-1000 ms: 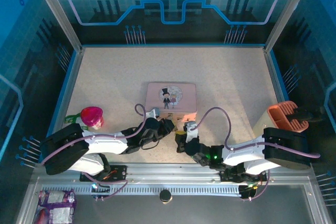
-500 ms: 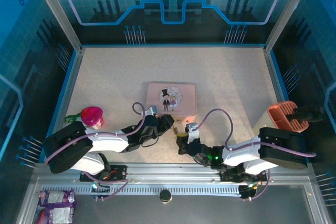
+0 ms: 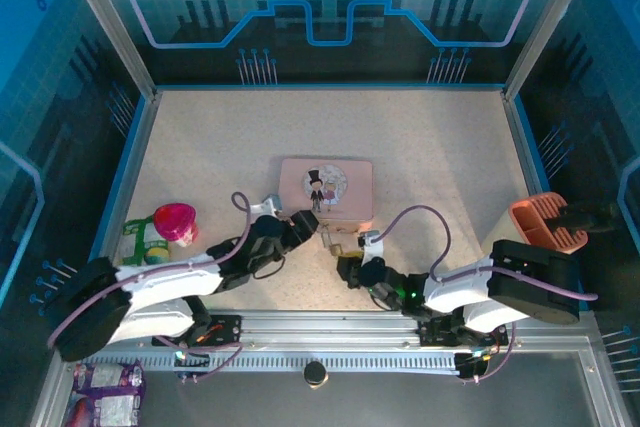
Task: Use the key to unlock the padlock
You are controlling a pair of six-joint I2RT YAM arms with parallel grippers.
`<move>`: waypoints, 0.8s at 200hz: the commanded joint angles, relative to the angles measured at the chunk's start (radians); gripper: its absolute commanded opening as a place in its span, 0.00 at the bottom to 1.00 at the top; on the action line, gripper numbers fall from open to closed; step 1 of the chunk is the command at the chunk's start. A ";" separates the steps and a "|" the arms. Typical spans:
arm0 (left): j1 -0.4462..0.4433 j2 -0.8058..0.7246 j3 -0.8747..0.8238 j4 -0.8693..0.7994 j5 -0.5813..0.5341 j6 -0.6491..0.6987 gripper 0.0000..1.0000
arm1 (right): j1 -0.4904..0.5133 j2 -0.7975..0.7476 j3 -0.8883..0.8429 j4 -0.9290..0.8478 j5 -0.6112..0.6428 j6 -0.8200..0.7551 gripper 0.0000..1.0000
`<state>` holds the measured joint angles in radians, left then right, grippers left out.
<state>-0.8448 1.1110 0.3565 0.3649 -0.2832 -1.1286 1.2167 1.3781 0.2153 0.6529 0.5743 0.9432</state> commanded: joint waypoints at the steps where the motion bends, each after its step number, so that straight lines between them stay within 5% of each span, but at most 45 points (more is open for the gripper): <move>1: 0.045 -0.109 0.025 -0.164 -0.003 0.275 0.71 | -0.051 -0.031 0.033 -0.077 -0.111 -0.050 0.40; 20: 0.121 -0.184 0.072 -0.274 0.054 0.472 0.76 | -0.085 -0.086 0.065 -0.181 -0.156 -0.128 0.48; 51: 0.278 -0.149 0.209 -0.491 0.144 0.652 0.78 | -0.185 -0.157 0.114 -0.284 -0.290 -0.271 0.49; 93: 0.413 -0.022 0.265 -0.499 0.275 0.687 0.79 | -0.367 -0.130 0.183 -0.323 -0.554 -0.362 0.47; 160: 0.457 0.149 0.347 -0.489 0.393 0.702 0.80 | -0.433 0.034 0.296 -0.343 -0.671 -0.408 0.46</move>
<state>-0.3985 1.2186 0.6552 -0.1112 0.0322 -0.4603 0.8165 1.3544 0.4610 0.3214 -0.0246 0.5804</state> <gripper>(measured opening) 0.803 0.464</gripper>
